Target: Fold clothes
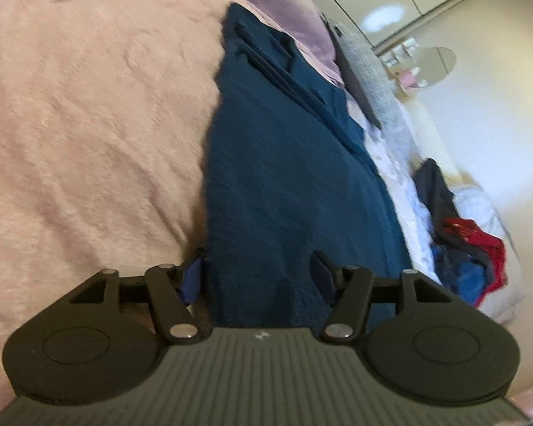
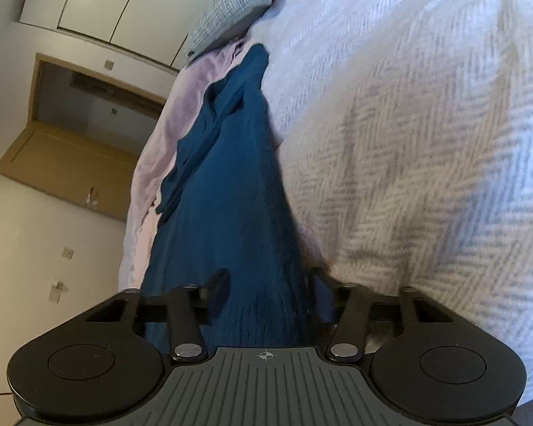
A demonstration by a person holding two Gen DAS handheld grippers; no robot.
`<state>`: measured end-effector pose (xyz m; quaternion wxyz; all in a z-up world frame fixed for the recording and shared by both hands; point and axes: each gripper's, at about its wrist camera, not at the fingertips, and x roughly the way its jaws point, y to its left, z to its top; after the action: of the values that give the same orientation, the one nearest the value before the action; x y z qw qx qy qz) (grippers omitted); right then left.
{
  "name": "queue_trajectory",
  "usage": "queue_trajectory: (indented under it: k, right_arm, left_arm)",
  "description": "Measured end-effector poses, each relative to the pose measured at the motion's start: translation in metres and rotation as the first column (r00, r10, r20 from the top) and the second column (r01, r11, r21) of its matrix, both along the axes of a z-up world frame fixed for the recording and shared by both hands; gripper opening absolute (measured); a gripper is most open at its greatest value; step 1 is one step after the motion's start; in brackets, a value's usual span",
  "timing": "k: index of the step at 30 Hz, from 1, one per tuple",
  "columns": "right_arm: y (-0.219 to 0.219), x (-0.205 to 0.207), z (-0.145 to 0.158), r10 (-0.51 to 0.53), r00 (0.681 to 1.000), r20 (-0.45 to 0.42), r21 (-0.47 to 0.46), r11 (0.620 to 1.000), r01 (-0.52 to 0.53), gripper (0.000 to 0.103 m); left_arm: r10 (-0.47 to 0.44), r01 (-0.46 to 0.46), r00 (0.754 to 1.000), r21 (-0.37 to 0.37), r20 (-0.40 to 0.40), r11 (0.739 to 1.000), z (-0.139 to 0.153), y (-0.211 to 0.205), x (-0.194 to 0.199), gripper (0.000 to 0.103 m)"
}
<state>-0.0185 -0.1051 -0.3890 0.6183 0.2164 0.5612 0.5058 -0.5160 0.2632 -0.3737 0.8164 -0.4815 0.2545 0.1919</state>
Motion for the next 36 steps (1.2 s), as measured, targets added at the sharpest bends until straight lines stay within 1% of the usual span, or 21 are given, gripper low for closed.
queue_trajectory:
  k: [1,3,4,5,6,7,8,10,12,14,17,20,24,26,29,32,36]
  right_arm:
    - [-0.001,-0.001,-0.003,0.005,1.000,-0.022,0.006,1.000,-0.005,0.040]
    - [-0.003,-0.003,-0.008,0.008,0.999,-0.052,0.013,1.000,-0.007,0.039]
    - [-0.002,-0.004,-0.009,0.010,0.999,-0.050,0.014,1.000,-0.009,0.038]
    - [0.000,-0.005,-0.010,0.014,0.999,-0.049,0.012,1.000,-0.013,0.036]
    - [0.002,-0.005,-0.010,0.017,0.999,-0.050,0.010,1.000,-0.017,0.033]
    - [0.006,-0.007,-0.011,0.019,0.999,-0.050,0.000,1.000,-0.019,0.018]
    - [0.010,-0.007,-0.009,0.016,0.999,-0.046,-0.018,1.000,-0.017,0.011]
    - [0.015,-0.009,-0.004,0.008,0.999,-0.032,-0.045,0.999,-0.009,0.009]
    - [0.010,-0.011,0.011,-0.013,1.000,0.006,-0.024,1.000,0.013,0.008]
    - [0.003,-0.012,0.026,-0.037,0.999,0.038,-0.001,0.999,0.037,0.007]
    - [-0.011,-0.013,0.047,-0.081,0.996,0.041,0.041,0.996,0.079,0.006]
    - [-0.013,-0.022,0.067,-0.082,0.995,0.050,0.086,0.993,0.078,0.006]
    - [-0.018,-0.034,0.093,-0.081,0.994,0.079,0.134,0.989,0.070,0.006]
    - [-0.021,-0.041,0.105,-0.086,0.993,0.083,0.156,0.985,0.073,0.006]
    - [-0.040,-0.058,0.118,-0.086,0.993,0.085,0.184,0.980,0.069,0.006]
    - [-0.069,-0.084,0.127,-0.083,0.992,0.097,0.199,0.978,0.063,0.006]
    - [-0.106,-0.124,0.124,-0.086,0.994,0.069,0.192,0.979,0.072,0.006]
  left_arm:
    - [-0.003,0.003,1.000,0.002,0.001,1.000,-0.001,0.000,0.000,0.051]
    - [-0.007,0.007,1.000,0.008,0.004,1.000,-0.003,-0.001,-0.001,0.042]
    - [-0.003,0.003,1.000,0.000,0.006,1.000,-0.004,0.001,-0.002,0.032]
    - [0.004,-0.004,1.000,-0.017,0.011,1.000,-0.006,0.003,-0.004,0.015]
    - [0.013,-0.012,1.000,-0.046,0.020,0.999,-0.010,0.005,-0.004,0.008]
    - [0.023,-0.021,0.999,-0.066,0.028,0.998,-0.012,0.006,-0.005,0.007]
    - [0.032,-0.029,0.999,-0.084,0.035,0.996,-0.014,0.006,-0.005,0.006]
    - [0.034,-0.033,0.999,-0.044,0.024,0.998,-0.008,0.001,-0.004,0.006]
    - [0.049,-0.048,0.998,-0.021,0.043,0.999,-0.001,-0.003,-0.009,0.005]
    - [0.076,-0.075,0.994,-0.016,0.077,0.997,0.005,-0.004,-0.019,0.005]
    - [0.082,-0.084,0.989,0.013,0.121,0.996,0.020,-0.009,-0.028,0.005]
    - [0.081,-0.089,0.983,0.041,0.162,0.995,0.037,-0.015,-0.035,0.004]
    - [0.085,-0.104,0.972,0.077,0.218,0.992,0.062,-0.026,-0.056,0.004]
    - [0.082,-0.105,0.969,0.087,0.231,0.991,0.071,-0.036,-0.069,0.004]
    - [0.078,-0.104,0.966,0.095,0.247,0.990,0.081,-0.054,-0.095,0.004]
    - [0.077,-0.104,0.964,0.097,0.253,0.990,0.085,-0.077,-0.122,0.004]
    - [0.091,-0.110,0.966,0.066,0.243,0.992,0.081,-0.111,-0.159,0.004]
